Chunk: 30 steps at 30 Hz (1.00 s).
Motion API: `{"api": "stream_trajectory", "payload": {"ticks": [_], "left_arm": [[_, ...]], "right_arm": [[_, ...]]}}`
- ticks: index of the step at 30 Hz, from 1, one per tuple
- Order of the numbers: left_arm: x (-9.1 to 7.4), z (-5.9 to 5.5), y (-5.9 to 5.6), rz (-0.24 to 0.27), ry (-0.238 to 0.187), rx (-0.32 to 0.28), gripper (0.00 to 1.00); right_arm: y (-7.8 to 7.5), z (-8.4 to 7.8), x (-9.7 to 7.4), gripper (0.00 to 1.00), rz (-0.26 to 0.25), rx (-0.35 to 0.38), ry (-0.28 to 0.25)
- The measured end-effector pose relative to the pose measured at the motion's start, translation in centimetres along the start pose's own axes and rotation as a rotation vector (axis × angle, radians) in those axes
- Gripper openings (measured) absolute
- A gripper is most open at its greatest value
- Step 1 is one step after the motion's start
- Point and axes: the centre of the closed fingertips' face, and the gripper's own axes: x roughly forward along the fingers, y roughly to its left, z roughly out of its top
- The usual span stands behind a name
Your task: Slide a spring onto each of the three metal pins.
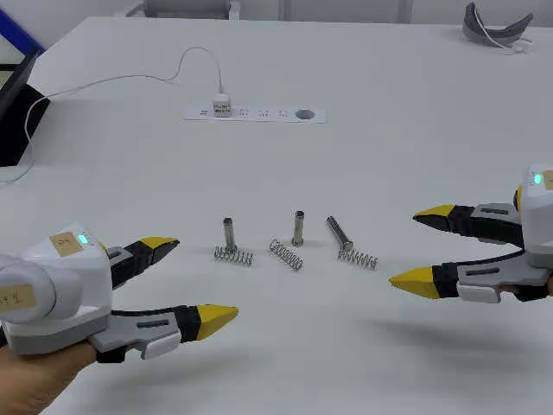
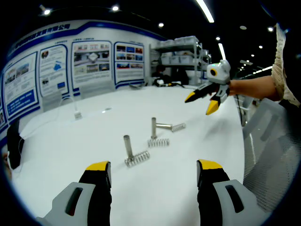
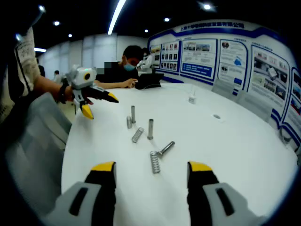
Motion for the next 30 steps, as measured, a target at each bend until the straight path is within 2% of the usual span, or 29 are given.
{"api": "stream_trajectory", "payload": {"ticks": [18,30], "left_arm": [[0.46,0.35,-0.10,-0.015,-0.004,-0.002,0.75],[0.43,0.52,-0.19,-0.014,0.000,-0.002,0.75]], "right_arm": [[-0.40,0.05,-0.56,0.61,-0.031,0.035,0.001],[-0.40,-0.06,-0.54,0.60,-0.031,0.046,0.003]]}}
